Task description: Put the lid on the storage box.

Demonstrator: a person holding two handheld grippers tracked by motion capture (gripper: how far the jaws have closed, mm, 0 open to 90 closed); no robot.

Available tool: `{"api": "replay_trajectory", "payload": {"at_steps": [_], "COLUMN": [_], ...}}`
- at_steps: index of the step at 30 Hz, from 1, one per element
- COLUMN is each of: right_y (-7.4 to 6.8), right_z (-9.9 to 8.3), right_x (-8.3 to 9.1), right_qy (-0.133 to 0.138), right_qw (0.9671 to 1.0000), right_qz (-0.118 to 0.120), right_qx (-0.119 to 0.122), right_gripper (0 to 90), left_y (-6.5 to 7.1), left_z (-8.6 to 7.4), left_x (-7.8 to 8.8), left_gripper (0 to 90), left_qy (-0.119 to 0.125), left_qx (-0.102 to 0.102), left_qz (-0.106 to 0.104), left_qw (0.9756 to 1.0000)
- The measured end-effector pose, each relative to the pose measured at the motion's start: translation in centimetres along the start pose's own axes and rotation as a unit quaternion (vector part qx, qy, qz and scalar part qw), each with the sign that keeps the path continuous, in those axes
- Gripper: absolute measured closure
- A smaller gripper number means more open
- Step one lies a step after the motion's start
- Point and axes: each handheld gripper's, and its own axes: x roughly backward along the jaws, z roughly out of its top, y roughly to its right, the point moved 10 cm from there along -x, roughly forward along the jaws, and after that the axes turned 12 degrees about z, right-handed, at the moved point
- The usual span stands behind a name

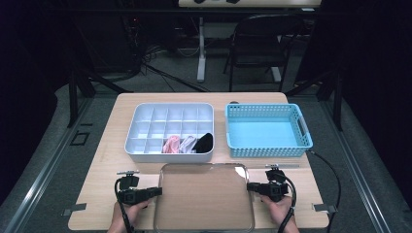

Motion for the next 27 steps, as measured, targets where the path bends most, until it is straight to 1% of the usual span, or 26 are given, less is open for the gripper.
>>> {"api": "replay_trajectory", "payload": {"at_steps": [1, 3, 4, 6, 7, 8, 9, 10, 11, 12, 13, 14, 15, 16, 20, 23, 24, 25, 26, 27], "right_y": [0.01, 0.02, 0.04, 0.11, 0.2, 0.24, 0.28, 0.37, 0.42, 0.45, 0.5, 0.49, 0.51, 0.55, 0.54, 0.53, 0.48, 0.5, 0.52, 0.65], "right_z": [0.03, 0.06, 0.11, 0.19, 0.25, 0.3, 0.34, 0.45, 0.52, 0.6, 0.67, 0.7, 0.7, 0.71, 0.6, 0.54, 0.62, 0.69, 0.74, 0.71], "right_x": [-0.01, -0.02, -0.04, -0.01, -0.02, -0.04, -0.03, -0.07, -0.06, -0.08, -0.1, -0.11, -0.1, -0.09, -0.02, -0.05, 0.01, 0.07, 0.02, 0.0], "right_qy": [0.001, 0.002, 0.006, 0.003, 0.008, 0.009, 0.008, 0.012, 0.01, 0.009, 0.012, 0.012, 0.01, 0.011, 0.007, 0.005, 0.009, 0.01, 0.012, 0.013], "right_qw": [1.0, 1.0, 1.0, 1.0, 1.0, 0.9999, 0.9999, 0.9998, 0.9998, 0.9998, 0.9997, 0.9997, 0.9997, 0.9996, 0.9995, 0.9991, 0.9987, 0.9988, 0.9987, 0.9984], "right_qz": [0.001, -0.004, -0.002, 0.001, 0.003, 0.005, 0.009, 0.013, 0.011, 0.013, 0.014, 0.014, 0.015, 0.018, 0.021, 0.032, 0.035, 0.033, 0.035, 0.036], "right_qx": [-0.002, 0.003, -0.001, 0.002, -0.005, -0.005, -0.009, -0.012, -0.012, -0.015, -0.018, -0.016, -0.019, -0.021, -0.022, -0.03, -0.036, -0.034, -0.036, -0.041], "right_gripper": [75.8, 75.8, 76.1, 76.4, 76.7, 76.8, 77.0, 77.1, 77.1, 77.2, 77.2, 77.1, 77.2, 77.3, 77.4, 77.7, 77.8, 77.8, 77.8, 77.8], "left_y": [-0.01, -0.01, -0.01, 0.07, 0.09, 0.01, 0.04, 0.1, 0.1, 0.1, 0.13, 0.12, 0.11, 0.12, 0.11, 0.05, 0.11, 0.19, 0.19, 0.25], "left_z": [0.02, 0.22, 0.27, 0.3, 0.3, 0.36, 0.39, 0.43, 0.51, 0.55, 0.58, 0.6, 0.59, 0.54, 0.2, 0.33, 0.41, 0.46, 0.59, 0.61], "left_x": [-0.01, -0.1, -0.14, -0.17, -0.18, -0.2, -0.23, -0.27, -0.31, -0.37, -0.38, -0.41, -0.42, -0.38, -0.16, -0.05, 0.0, 0.08, 0.17, 0.25], "left_gripper": [68.0, 67.8, 67.5, 67.5, 67.0, 67.1, 67.1, 67.3, 67.4, 67.3, 67.3, 67.4, 67.7, 68.3, 68.7, 69.4, 69.8, 69.9, 70.1, 70.6], "left_qy": [-0.001, -0.001, 0.0, -0.001, -0.001, -0.002, -0.002, -0.003, -0.004, -0.001, -0.001, -0.001, 0.0, -0.002, -0.003, 0.007, 0.011, 0.014, 0.02, 0.022], "left_qx": [0.006, 0.007, 0.008, 0.004, 0.008, 0.001, 0.007, 0.006, 0.001, -0.001, -0.004, -0.003, -0.002, -0.007, -0.006, -0.001, -0.002, -0.005, -0.004, -0.007], "left_qz": [-0.002, -0.005, -0.008, -0.008, -0.01, -0.01, -0.013, -0.015, -0.012, -0.009, -0.01, -0.011, -0.011, -0.009, -0.009, -0.012, -0.012, -0.012, -0.014, -0.012], "left_qw": [1.0, 1.0, 0.9999, 1.0, 0.9999, 0.9999, 0.9999, 0.9999, 0.9999, 1.0, 0.9999, 0.9999, 0.9999, 0.9999, 0.9999, 0.9999, 0.9999, 0.9998, 0.9997, 0.9997]}}
